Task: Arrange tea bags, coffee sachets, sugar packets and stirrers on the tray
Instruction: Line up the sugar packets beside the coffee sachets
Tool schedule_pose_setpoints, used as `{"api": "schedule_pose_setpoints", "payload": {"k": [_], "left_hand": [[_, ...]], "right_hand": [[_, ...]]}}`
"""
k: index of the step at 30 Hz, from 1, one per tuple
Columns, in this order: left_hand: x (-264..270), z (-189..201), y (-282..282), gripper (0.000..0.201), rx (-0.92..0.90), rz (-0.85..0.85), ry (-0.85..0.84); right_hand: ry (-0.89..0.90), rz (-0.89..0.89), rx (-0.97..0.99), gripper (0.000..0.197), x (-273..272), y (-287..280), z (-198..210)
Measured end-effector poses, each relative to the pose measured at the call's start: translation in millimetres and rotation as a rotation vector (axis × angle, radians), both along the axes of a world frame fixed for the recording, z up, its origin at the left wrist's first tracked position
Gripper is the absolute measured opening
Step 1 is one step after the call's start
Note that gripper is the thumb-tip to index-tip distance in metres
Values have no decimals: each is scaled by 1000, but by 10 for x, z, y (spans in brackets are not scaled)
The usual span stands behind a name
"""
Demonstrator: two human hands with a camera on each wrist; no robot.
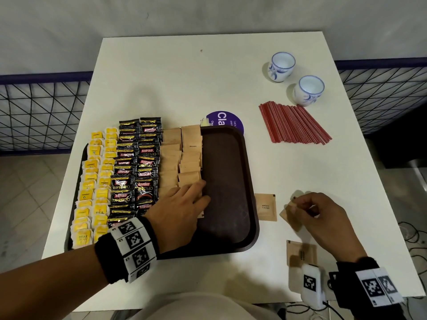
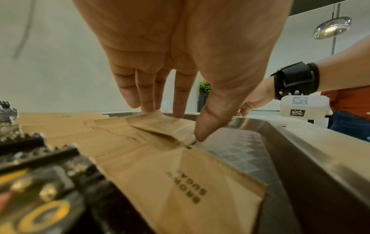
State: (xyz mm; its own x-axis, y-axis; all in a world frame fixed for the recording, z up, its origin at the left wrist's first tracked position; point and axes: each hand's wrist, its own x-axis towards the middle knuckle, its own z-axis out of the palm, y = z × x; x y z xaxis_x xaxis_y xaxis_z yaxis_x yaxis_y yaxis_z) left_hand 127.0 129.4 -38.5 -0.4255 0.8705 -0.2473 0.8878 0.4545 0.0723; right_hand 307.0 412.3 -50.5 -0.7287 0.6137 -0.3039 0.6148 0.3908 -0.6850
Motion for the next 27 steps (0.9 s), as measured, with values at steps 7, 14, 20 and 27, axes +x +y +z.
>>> {"api": "schedule_pose_setpoints", "payload": {"k": [7,14,20,27], "left_hand": [[43,-37,-49,49,-1,-28,-13],[87,26,-72,45,36,-32,-20],[184,46,-81,48,7,-88,-65],[155,-7,-103,47,-53,-57,-55]], "right_hand": [[-11,0,10,12,10,-3,2],[-9,-11,4,12,12,-17,15],[3,-6,12,11,10,-24,20],[32,1,20,13,3,-46,72]]}}
